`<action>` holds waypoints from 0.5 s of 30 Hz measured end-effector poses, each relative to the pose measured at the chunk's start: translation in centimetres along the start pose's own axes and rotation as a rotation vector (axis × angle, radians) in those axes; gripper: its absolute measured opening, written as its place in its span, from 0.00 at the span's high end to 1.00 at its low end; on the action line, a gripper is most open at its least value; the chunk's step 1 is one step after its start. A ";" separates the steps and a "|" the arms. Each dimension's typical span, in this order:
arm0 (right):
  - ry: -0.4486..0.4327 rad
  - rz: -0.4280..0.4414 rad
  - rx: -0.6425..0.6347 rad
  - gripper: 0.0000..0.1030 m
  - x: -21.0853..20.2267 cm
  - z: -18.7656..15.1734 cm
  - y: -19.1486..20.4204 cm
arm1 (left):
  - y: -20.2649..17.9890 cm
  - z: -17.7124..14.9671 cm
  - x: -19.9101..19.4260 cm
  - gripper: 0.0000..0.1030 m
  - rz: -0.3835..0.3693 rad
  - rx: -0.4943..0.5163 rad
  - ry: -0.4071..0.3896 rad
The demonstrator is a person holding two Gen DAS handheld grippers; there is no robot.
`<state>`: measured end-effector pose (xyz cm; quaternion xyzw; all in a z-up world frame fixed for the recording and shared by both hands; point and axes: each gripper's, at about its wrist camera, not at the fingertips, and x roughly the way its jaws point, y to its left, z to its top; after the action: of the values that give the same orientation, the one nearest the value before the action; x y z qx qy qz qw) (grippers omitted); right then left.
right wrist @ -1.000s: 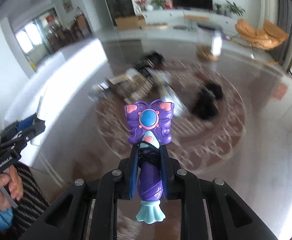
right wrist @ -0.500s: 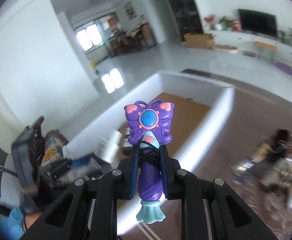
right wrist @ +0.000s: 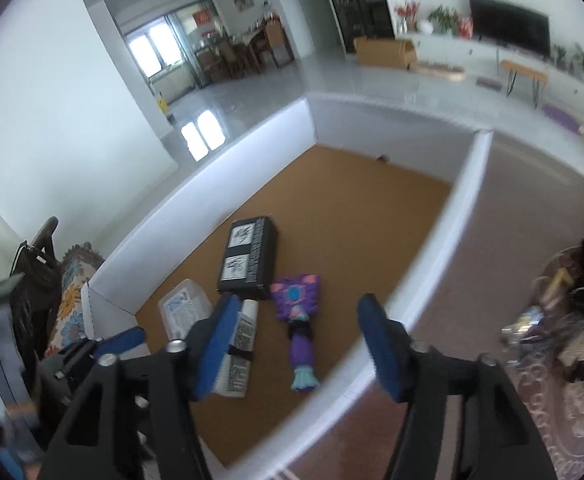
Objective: Organize objects
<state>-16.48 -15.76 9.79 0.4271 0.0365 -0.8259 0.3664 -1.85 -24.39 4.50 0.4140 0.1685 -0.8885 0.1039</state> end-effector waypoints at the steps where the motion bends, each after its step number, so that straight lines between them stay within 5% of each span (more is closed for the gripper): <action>1: -0.017 -0.016 -0.002 0.24 -1.0 -0.3 -0.2 | -0.9 -0.1 -0.6 0.15 -0.021 0.012 -0.018; 5: -0.106 -0.173 -0.001 0.15 -5.6 -4.0 -4.4 | -6.6 -1.1 -3.2 0.15 -0.168 0.089 -0.080; 9: -0.103 -0.392 0.029 0.15 -9.0 -10.4 -10.8 | -14.2 -4.4 -3.2 0.08 -0.335 0.213 -0.043; 15: 0.010 -0.637 0.171 0.15 -13.0 -19.8 -20.9 | -22.6 -9.3 3.1 0.06 -0.348 0.381 0.088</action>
<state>-11.60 14.34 1.54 0.4275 0.1006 -0.8969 0.0522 -4.61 -0.11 1.31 0.4292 0.0713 -0.8898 -0.1377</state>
